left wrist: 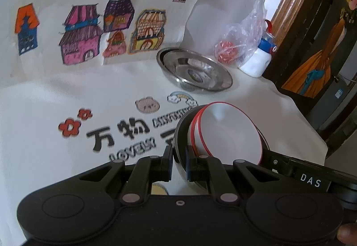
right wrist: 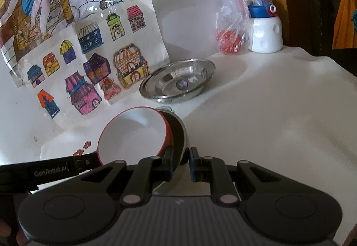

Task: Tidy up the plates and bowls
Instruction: 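Lift the nested bowl stack with both grippers and carry it toward the bottle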

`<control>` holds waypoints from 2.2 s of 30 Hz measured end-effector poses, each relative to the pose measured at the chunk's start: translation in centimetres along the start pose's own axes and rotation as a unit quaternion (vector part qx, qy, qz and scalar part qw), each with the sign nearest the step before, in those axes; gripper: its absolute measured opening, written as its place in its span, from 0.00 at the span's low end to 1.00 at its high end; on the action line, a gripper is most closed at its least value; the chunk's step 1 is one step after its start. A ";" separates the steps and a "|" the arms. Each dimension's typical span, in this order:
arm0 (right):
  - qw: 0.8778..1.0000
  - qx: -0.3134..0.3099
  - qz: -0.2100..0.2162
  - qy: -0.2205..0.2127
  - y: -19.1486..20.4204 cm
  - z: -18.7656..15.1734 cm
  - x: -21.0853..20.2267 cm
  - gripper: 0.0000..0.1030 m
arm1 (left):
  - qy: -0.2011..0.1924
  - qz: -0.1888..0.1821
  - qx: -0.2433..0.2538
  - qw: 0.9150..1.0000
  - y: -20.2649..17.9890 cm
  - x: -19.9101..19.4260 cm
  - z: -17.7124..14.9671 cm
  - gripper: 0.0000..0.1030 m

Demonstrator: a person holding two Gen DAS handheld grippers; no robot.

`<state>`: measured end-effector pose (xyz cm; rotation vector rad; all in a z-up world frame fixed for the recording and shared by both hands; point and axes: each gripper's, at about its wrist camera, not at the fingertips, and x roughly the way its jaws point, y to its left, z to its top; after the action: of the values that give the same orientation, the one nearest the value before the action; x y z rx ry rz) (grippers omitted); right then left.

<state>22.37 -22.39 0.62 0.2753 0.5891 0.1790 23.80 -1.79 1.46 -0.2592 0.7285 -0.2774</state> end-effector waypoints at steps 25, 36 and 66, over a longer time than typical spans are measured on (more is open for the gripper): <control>0.997 -0.049 -0.002 -0.061 -1.2 10.7 7.2 0.15 | -0.054 0.014 0.010 0.998 -1.4 7.2 10.0 0.09; 0.999 -0.044 -0.005 -0.031 -2.8 11.1 11.8 0.15 | -0.037 0.033 -0.002 0.999 -0.8 12.0 12.0 0.09; 0.999 -0.038 -0.007 -0.034 -3.7 11.9 14.2 0.16 | -0.035 0.043 -0.013 0.998 -0.6 15.5 13.9 0.09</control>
<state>41.06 -24.89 1.59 0.2037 0.5152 0.1772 44.26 -5.71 2.08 -0.2600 0.6736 -0.1756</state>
